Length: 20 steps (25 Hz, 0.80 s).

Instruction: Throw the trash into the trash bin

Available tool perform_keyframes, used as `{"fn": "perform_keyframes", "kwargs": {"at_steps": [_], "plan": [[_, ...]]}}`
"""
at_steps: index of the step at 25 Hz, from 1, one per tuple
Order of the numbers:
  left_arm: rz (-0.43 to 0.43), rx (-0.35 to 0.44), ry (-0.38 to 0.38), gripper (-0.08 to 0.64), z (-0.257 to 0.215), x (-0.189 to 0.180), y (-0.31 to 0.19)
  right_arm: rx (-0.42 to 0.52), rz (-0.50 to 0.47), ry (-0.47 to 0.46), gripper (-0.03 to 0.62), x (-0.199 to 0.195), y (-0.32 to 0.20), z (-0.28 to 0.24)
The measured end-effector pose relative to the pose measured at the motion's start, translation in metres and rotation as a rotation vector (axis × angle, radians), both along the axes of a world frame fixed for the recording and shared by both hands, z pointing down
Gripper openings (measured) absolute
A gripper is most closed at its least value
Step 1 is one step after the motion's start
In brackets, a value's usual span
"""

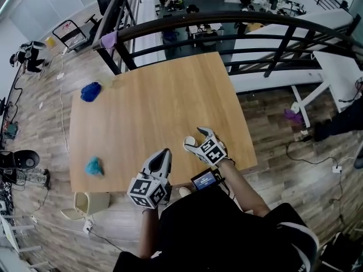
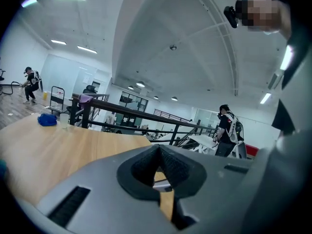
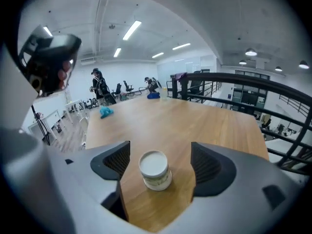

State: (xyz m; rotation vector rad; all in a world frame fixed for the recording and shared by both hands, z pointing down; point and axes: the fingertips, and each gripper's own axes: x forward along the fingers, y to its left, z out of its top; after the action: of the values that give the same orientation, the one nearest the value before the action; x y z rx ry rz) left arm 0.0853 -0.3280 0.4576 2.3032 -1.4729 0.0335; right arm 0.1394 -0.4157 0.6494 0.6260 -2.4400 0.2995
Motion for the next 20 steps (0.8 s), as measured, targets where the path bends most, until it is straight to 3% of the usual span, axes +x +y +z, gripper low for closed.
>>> {"fn": "perform_keyframes", "kwargs": {"at_steps": [4,7,12,13,14,20], "plan": [[0.026,0.013,0.028,-0.002,-0.004,0.0,0.004,-0.02,-0.053,0.123,0.379,-0.008,0.0,0.043],[0.067,0.026,-0.008,-0.002,-0.005,0.005,0.007,-0.039,-0.053,0.183,0.38,-0.009,0.001,0.067],[0.094,0.036,-0.001,-0.002,-0.009,0.01,0.008,-0.044,-0.019,0.194,0.376,-0.008,-0.007,0.073],[0.094,0.037,0.0,-0.002,-0.009,0.009,0.007,-0.042,-0.016,0.193,0.358,-0.007,-0.008,0.072],[0.093,0.037,-0.003,-0.002,-0.008,0.008,0.007,-0.038,-0.014,0.192,0.267,-0.007,-0.009,0.07],[0.084,0.029,0.006,-0.002,-0.003,0.005,0.006,-0.014,-0.017,0.171,0.267,-0.005,-0.01,0.06]]}}
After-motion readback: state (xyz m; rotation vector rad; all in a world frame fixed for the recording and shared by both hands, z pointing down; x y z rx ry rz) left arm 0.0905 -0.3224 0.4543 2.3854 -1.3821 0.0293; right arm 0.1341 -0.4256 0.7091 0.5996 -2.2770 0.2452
